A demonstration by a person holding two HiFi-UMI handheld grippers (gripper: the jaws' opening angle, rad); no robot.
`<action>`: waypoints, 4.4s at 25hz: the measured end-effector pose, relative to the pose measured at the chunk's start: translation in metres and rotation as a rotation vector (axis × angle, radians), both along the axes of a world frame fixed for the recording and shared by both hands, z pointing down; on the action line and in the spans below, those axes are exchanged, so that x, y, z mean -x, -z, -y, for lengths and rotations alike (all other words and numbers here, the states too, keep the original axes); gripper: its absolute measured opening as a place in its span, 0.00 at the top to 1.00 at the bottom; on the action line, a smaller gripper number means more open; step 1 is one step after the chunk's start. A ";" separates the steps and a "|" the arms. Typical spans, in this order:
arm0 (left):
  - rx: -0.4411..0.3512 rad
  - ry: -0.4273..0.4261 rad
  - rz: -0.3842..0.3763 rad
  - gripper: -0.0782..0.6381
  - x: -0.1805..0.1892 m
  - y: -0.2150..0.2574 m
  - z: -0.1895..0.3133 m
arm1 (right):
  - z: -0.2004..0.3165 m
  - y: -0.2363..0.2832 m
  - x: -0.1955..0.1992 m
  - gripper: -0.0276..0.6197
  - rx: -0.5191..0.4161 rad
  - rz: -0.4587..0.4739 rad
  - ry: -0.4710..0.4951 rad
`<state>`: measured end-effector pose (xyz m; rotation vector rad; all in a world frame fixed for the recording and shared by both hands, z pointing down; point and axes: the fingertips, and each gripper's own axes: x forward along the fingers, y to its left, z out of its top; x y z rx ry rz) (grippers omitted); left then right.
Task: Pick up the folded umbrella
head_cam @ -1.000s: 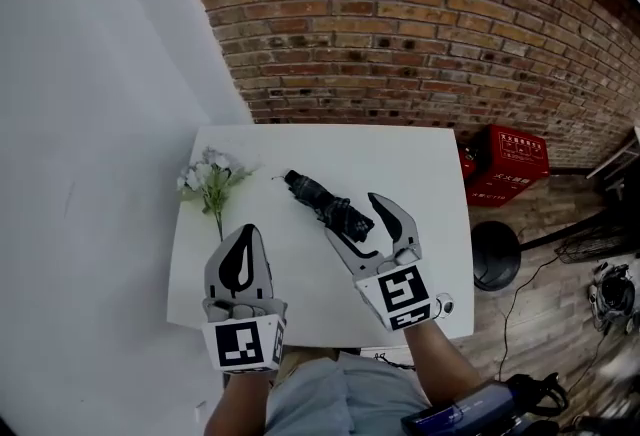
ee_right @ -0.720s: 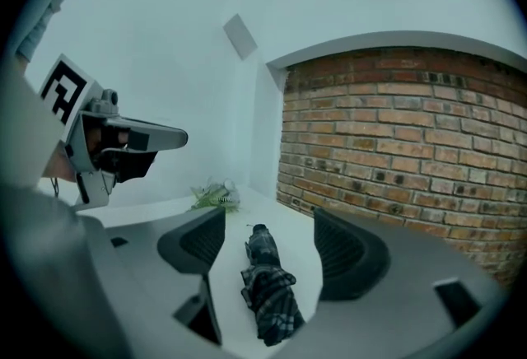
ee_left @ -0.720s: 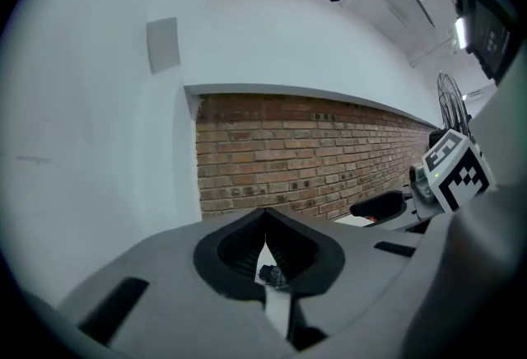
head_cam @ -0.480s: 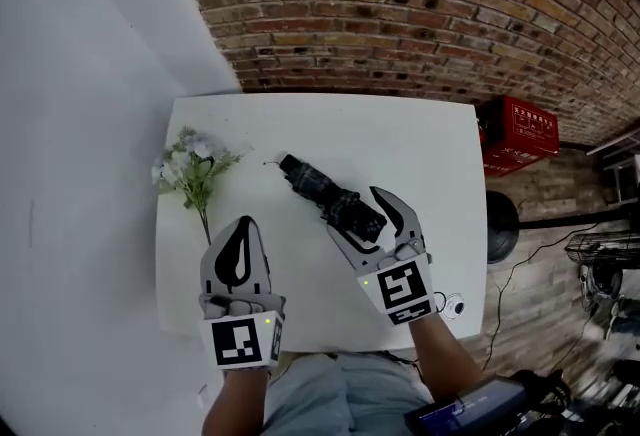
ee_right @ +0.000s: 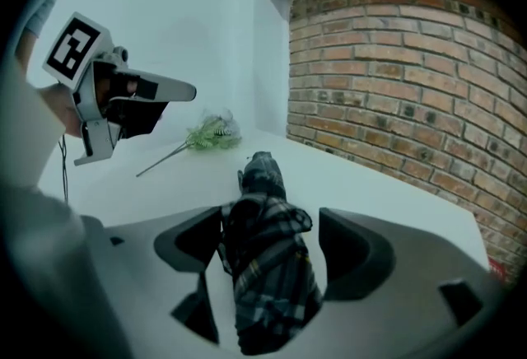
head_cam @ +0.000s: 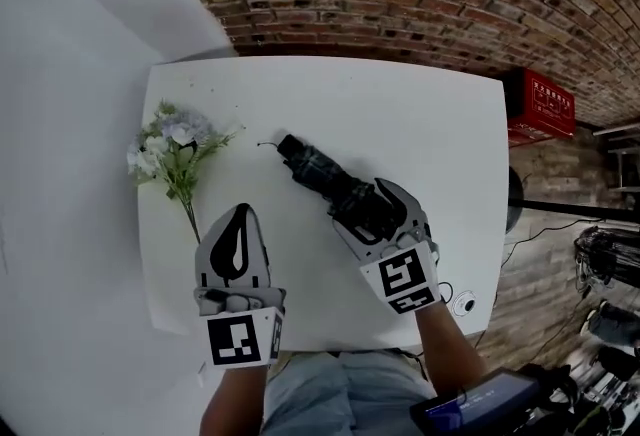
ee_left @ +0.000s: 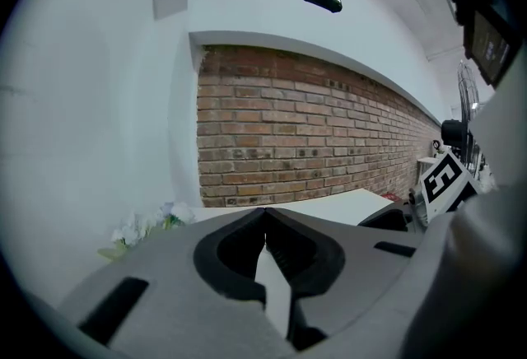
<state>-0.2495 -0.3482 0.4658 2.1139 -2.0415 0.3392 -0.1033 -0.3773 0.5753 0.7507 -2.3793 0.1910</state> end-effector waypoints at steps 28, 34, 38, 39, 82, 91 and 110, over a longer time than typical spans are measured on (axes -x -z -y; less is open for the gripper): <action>0.063 -0.006 -0.046 0.88 0.003 -0.039 0.011 | -0.007 -0.043 0.008 0.58 0.091 -0.096 0.114; 0.058 -0.006 -0.045 0.88 0.001 -0.035 0.010 | -0.003 -0.038 0.007 0.64 0.083 -0.099 0.084; 0.051 -0.004 -0.043 0.88 0.001 -0.030 0.009 | -0.004 -0.037 0.007 0.65 0.070 -0.093 0.071; 0.049 -0.004 -0.043 0.88 0.001 -0.030 0.009 | -0.005 -0.037 0.007 0.65 0.073 -0.090 0.065; -0.060 -0.039 0.008 0.88 -0.021 0.037 -0.011 | -0.003 0.075 -0.003 0.66 -0.103 0.147 -0.070; -0.108 -0.056 0.028 0.88 -0.038 0.064 -0.018 | -0.005 0.110 -0.017 0.66 -0.156 0.195 -0.101; -0.227 -0.084 0.082 0.88 -0.074 0.125 -0.047 | -0.029 0.182 -0.059 0.66 -0.302 0.275 -0.156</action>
